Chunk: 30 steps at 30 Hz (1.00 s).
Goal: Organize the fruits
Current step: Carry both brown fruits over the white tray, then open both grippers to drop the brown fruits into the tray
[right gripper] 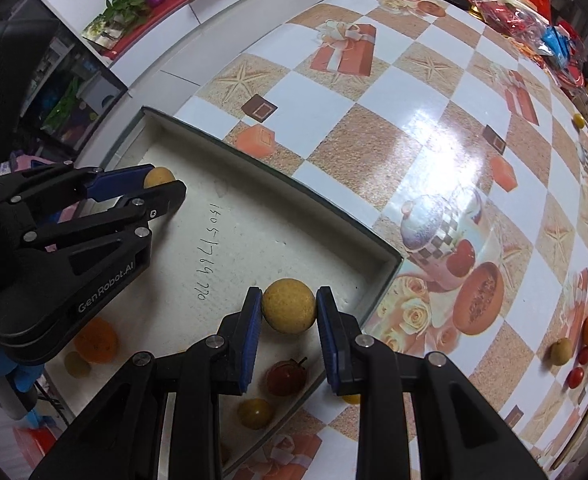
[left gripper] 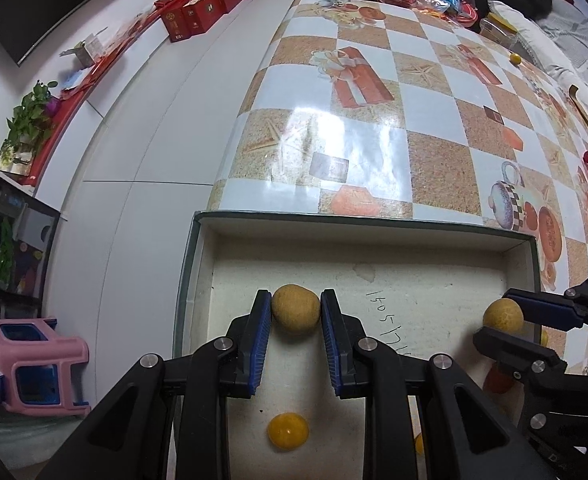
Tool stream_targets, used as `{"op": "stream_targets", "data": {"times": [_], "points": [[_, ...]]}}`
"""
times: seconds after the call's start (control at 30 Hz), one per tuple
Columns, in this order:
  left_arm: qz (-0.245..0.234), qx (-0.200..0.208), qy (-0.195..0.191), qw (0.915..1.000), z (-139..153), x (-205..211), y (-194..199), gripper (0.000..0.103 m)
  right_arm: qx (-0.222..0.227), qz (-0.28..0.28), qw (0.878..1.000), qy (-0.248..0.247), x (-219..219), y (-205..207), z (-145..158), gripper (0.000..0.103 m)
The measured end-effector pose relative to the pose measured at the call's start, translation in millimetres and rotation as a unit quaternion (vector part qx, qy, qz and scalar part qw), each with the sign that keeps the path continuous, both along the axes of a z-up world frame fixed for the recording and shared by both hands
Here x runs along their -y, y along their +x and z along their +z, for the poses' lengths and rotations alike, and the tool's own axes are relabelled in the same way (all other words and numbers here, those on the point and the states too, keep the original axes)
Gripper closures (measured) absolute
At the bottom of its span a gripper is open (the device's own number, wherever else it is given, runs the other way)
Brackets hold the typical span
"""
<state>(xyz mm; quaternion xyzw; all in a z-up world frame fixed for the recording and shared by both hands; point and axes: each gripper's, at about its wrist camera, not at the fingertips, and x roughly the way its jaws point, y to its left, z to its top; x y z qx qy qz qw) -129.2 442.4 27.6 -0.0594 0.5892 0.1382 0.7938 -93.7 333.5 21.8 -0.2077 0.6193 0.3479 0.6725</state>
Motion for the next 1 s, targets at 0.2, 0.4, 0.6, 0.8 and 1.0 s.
{"op": "stream_targets", "data": {"times": [0.2,0.4,0.6,0.8,1.0], "points": [[-0.001,0.006,-0.007,1.0,-3,-2,0,0.076,0.011,0.026,1.0,-0.013,-11,-12,-11,0.073],[0.007,0.026,-0.026,0.9993,-1,-9,-7,0.027,0.018,0.041,0.999,-0.002,-18,-22,-11,0.063],[0.007,0.017,-0.013,0.9998,-2,-7,-9,0.027,0.032,0.061,0.998,0.003,-22,-35,-3,0.045],[0.008,0.019,-0.014,0.9997,11,-5,-16,0.027,0.071,0.085,0.994,0.008,-16,-52,25,0.021],[0.009,0.011,-0.008,0.9999,26,5,-27,0.027,0.049,0.06,0.997,-0.001,6,-56,39,0.02]]}}
